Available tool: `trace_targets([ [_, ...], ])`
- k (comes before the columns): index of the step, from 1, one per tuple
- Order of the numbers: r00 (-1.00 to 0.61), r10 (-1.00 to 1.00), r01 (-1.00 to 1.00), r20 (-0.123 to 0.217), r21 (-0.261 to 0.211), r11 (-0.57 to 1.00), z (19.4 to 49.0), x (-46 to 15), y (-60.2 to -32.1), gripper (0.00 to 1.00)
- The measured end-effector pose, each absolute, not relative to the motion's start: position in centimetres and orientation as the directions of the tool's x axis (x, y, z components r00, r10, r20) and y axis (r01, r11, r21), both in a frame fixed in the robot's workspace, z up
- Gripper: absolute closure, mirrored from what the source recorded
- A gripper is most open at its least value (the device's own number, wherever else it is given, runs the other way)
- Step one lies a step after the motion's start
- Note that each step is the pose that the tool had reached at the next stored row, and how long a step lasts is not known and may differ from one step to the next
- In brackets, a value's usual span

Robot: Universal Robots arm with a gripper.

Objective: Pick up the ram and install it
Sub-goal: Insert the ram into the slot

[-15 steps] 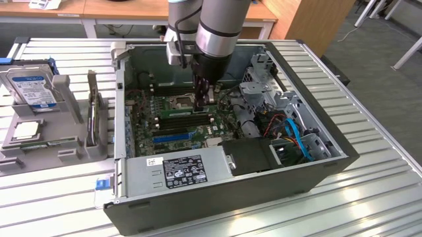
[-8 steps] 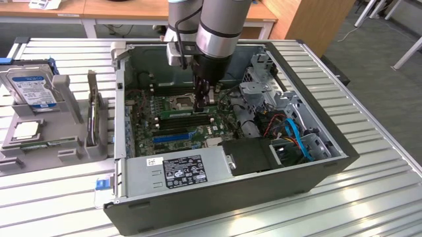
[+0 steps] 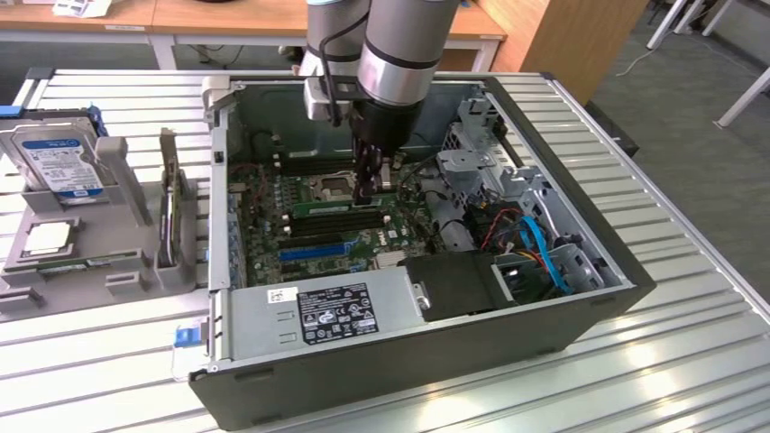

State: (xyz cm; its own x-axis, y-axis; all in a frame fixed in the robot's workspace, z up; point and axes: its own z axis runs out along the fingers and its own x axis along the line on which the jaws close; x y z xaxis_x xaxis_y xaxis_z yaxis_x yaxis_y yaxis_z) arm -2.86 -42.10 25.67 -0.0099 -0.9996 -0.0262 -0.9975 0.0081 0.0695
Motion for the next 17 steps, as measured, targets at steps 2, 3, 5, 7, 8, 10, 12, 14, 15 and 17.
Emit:
trace_targets([
  [2, -0.01, -1.0, -0.998, -0.026, 0.07, 0.008, 25.7, -2.9, -42.1, 0.89],
  [3, -0.01, -1.0, -0.998, -0.026, 0.07, 0.008, 25.7, -2.9, -42.1, 0.89],
  [5, -0.01, -1.0, -0.998, -0.026, 0.07, 0.008, 25.6, -2.9, -42.1, 0.89],
  [7, -0.01, -1.0, -0.998, -0.026, 0.07, 0.008, 25.4, -2.9, -42.1, 0.89],
  [8, -0.01, -1.0, -0.998, -0.026, 0.07, 0.008, 25.3, -2.9, -42.1, 0.89],
  [10, -0.01, -1.0, -0.998, -0.026, 0.07, 0.008, 25.2, -2.9, -42.1, 0.89],
  [12, -0.01, -1.0, -0.998, -0.026, 0.07, 0.008, 25.0, -2.9, -42.1, 0.89],
  [14, -0.01, -1.0, -0.998, -0.026, 0.07, 0.008, 24.8, -2.9, -42.1, 0.89],
  [15, -0.01, -1.0, -0.998, -0.026, 0.07, 0.008, 24.7, -2.9, -42.1, 0.89],
  [17, -0.01, -1.0, -0.998, -0.026, 0.07, 0.008, 24.6, -2.9, -42.1, 0.89],
])
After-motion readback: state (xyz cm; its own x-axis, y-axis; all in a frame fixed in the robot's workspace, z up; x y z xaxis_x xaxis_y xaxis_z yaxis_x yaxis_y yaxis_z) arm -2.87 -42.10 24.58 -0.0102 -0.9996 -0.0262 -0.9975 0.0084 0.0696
